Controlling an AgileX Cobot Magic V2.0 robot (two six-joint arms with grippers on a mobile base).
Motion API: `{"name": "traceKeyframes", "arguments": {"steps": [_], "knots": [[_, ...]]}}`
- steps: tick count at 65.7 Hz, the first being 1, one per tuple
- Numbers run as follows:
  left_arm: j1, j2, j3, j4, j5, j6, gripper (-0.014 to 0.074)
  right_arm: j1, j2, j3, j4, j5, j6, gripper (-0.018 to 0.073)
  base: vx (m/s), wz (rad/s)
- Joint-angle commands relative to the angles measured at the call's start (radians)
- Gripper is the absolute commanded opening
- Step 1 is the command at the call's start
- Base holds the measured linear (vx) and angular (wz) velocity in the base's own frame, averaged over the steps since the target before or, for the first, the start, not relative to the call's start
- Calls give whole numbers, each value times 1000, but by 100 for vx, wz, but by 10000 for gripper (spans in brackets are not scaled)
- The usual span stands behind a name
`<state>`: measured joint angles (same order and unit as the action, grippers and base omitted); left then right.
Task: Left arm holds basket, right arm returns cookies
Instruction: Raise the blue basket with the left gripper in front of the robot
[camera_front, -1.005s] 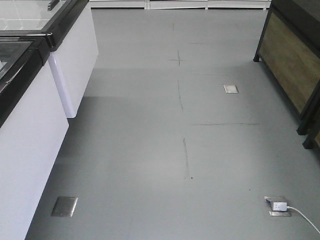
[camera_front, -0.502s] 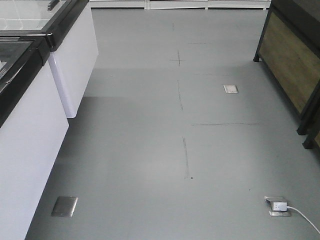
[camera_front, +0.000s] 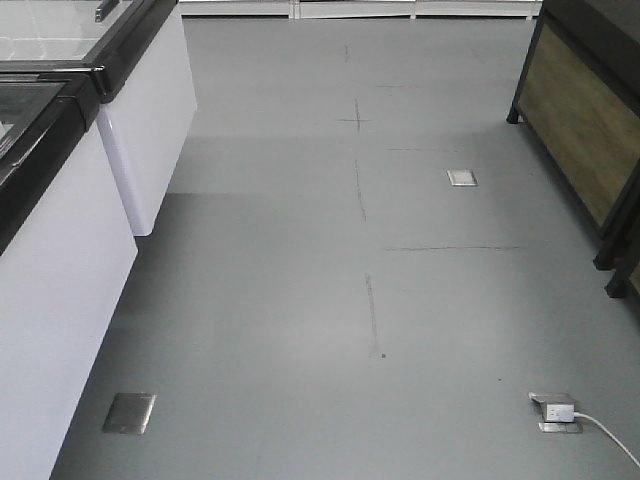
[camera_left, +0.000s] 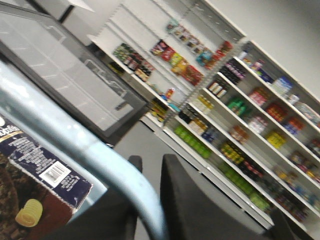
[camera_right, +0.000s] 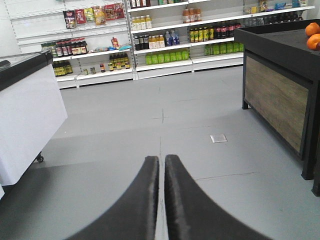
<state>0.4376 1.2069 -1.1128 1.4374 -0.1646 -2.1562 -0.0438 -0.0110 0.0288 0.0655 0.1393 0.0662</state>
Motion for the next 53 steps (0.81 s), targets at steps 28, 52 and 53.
{"name": "traceKeyframes", "arguments": {"steps": [28,52,53], "knots": [[-13,-24,-68,-194,-664,-3,-4,-1,-1,17,-6,-74,-5,-3,0,0],[-174,-24,-68,-202,-895,-3,-4,-1,-1,17,-6,-74,-5,-3,0,0],[-182,-24,-68,-202,-898,-3,-4,-1,-1,17,-6,-74,-5,-3,0,0]]}}
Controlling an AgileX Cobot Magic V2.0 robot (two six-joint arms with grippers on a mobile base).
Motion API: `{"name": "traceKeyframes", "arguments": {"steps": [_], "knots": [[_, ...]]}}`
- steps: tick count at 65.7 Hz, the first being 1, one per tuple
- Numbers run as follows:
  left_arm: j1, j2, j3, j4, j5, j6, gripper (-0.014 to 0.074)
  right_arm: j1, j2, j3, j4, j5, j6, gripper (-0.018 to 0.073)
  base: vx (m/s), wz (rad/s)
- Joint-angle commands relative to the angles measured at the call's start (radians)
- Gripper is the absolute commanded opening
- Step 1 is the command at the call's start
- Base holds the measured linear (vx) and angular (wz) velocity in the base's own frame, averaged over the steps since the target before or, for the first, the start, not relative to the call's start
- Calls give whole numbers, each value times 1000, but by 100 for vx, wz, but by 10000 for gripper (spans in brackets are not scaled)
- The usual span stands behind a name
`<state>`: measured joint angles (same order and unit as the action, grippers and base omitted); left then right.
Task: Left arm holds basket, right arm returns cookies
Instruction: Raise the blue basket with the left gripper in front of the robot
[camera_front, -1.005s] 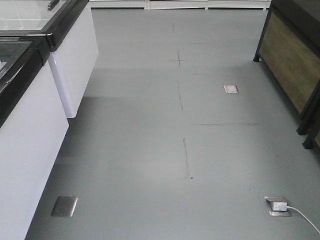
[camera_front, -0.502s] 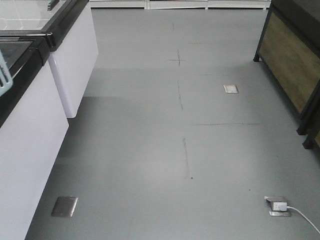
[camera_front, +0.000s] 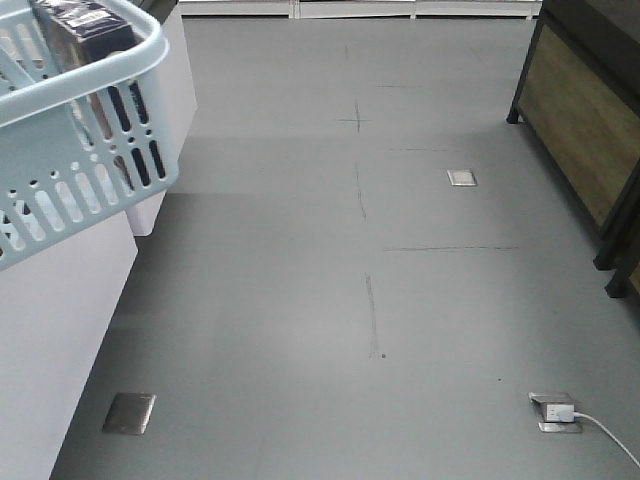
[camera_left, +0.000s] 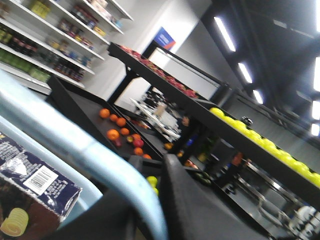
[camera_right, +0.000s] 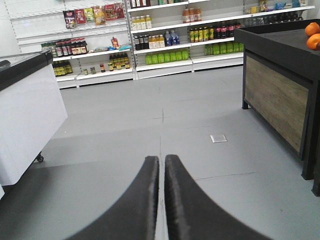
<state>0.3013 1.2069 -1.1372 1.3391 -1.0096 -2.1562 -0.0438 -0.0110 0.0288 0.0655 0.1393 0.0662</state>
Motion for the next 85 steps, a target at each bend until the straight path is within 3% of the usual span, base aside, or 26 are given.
{"name": "traceKeyframes", "arguments": {"steps": [1,20,37,52,69,85], "knots": [[-55,-24,-44,-103,-58,-3,-4,-1,-1,17,-6,-74,-5,-3,0,0],[-253,12,-44,-102,-152,-3,-4,-1,-1,17,-6,-74,-5,-3,0,0],[-389,44,-44,-102,-164,32,-4,-1,-1,17,-6,-74,-5,-3,0,0],[-464,82,-32,-103,-170,67,-4,-1,-1,17,-6,-74,-5,-3,0,0],[-506,84,122,-236,-247,199,-4,-1,-1,17,-6,-74,-5,-3,0,0],[-567,82,177,-277,-298,253,-3,-1,-1,17,-6,-74,-5,-3,0,0]]}}
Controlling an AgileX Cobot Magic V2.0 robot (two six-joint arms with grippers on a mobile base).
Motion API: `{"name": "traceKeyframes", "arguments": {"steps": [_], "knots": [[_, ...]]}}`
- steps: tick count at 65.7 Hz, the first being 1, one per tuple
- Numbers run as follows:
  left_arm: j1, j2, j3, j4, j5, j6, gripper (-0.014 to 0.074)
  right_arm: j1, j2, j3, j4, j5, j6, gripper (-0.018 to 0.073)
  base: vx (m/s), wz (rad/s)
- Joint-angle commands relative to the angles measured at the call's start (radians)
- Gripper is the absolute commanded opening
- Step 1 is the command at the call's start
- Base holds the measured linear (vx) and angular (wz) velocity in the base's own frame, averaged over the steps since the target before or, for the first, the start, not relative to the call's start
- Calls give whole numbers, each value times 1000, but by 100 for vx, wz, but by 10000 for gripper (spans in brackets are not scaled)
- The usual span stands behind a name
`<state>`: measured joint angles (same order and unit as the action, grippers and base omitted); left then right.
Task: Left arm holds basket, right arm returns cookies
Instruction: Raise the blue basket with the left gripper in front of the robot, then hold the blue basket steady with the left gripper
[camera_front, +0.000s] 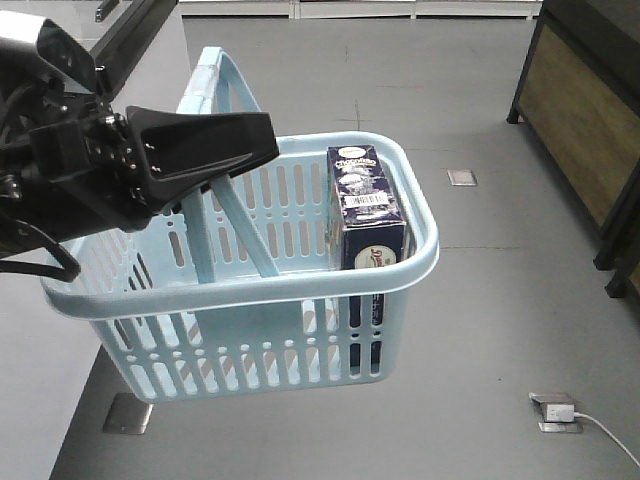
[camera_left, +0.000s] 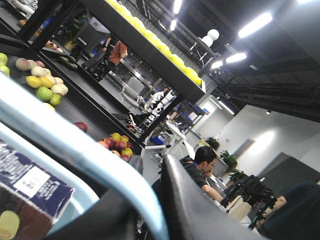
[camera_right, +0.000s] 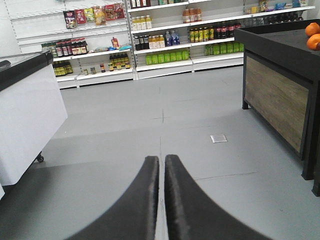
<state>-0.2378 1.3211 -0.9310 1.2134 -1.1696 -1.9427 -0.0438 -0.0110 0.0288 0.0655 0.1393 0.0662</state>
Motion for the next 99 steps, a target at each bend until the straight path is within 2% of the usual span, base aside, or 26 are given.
{"name": "traceKeyframes", "arguments": {"steps": [1,16,34,48,70,79,99], "knots": [[-32,-32,-29,-156,-142,41,-3,-1,-1,17,-6,-74,-5,-3,0,0],[-91,-33,-29,-159,-144,44,-3,-1,-1,17,-6,-74,-5,-3,0,0],[-92,-33,-29,-90,-143,14,-3,-1,-1,17,-6,-74,-5,-3,0,0],[-100,-33,-23,-87,-157,26,-3,-1,-1,17,-6,-74,-5,-3,0,0],[-189,-33,34,-134,-126,127,-3,-1,-1,17,-6,-74,-5,-3,0,0],[-190,-33,33,-172,-125,144,-3,-1,-1,17,-6,-74,-5,-3,0,0],[-190,-33,33,-166,-120,153,-3,-1,-1,17,-6,-74,-5,-3,0,0]]}}
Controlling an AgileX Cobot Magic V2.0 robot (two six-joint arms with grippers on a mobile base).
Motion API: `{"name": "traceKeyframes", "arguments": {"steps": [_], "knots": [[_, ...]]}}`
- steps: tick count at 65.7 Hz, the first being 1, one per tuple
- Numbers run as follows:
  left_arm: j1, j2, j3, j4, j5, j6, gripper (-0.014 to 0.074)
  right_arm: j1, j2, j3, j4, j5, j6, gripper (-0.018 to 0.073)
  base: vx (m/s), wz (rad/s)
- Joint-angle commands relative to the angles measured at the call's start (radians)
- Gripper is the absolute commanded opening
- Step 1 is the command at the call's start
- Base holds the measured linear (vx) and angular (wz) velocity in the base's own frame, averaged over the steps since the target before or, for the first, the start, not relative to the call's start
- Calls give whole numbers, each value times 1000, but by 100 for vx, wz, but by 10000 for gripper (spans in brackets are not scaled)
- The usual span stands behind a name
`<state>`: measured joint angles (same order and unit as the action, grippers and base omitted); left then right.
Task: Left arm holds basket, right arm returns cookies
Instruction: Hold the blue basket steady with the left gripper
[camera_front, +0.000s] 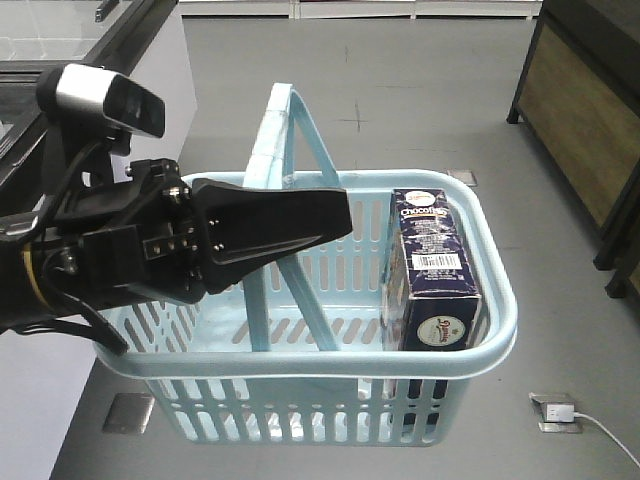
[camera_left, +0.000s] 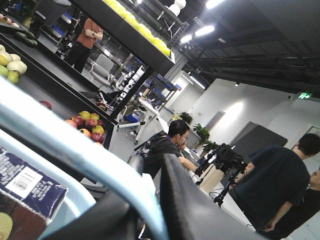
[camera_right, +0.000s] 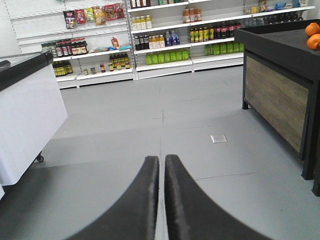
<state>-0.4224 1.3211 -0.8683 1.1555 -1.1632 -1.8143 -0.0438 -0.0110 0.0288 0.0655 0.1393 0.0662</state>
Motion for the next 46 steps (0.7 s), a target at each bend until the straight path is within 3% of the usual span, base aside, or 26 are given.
{"name": "traceKeyframes", "arguments": {"steps": [1,46], "knots": [[-6,-33,-30,-108,-124,24,-3,-1,-1,17,-6,-74,-5,-3,0,0],[-6,-33,-30,-99,-105,40,-3,-1,-1,17,-6,-74,-5,-3,0,0]]}}
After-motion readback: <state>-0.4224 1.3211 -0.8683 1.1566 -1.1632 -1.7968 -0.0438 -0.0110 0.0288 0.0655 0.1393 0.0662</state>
